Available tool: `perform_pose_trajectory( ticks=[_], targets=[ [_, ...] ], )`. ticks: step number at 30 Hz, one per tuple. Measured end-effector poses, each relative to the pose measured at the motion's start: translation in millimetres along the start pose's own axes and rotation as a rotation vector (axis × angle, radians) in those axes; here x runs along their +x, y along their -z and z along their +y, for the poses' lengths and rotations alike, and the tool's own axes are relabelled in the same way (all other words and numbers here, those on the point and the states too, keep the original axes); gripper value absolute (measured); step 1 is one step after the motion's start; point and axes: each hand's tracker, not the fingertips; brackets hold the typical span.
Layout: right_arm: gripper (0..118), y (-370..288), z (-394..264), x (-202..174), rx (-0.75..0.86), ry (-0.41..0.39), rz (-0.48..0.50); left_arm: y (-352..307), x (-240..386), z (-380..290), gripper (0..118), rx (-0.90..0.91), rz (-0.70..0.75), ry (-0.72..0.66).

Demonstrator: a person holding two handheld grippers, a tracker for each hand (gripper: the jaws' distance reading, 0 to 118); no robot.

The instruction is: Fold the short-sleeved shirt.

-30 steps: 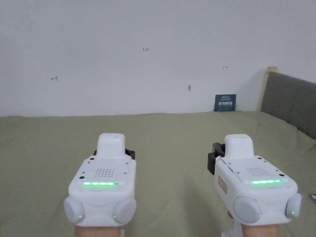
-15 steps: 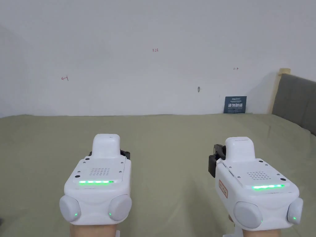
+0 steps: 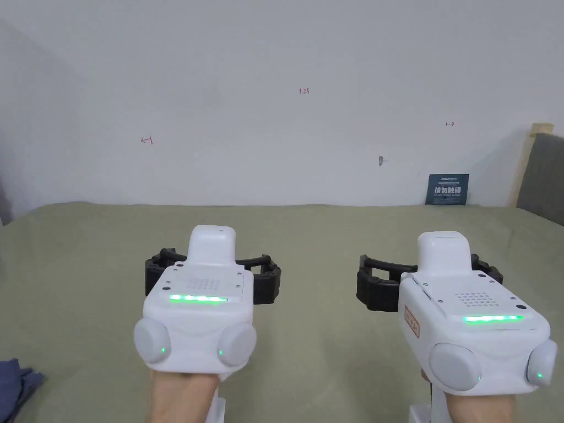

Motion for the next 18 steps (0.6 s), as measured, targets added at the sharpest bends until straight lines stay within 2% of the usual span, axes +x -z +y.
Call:
perform_pose_trajectory(
  ticks=[3,9,12,18],
  targets=[
    [118,1,2,1,-0.006,0.012,0.0,-1,0,7,118,-0.058,0.017,-0.019],
    [118,-2,4,3,0.003,0.028,0.001,-13,-9,9,118,0.034,-0.069,-0.087],
    [118,-1,6,3,0.005,0.021,-0.002,-9,-11,14,118,-0.02,-0.04,-0.073],
    [118,-2,9,3,0.002,0.014,0.003,-4,-12,18,118,-0.086,-0.08,-0.043]
  ],
)
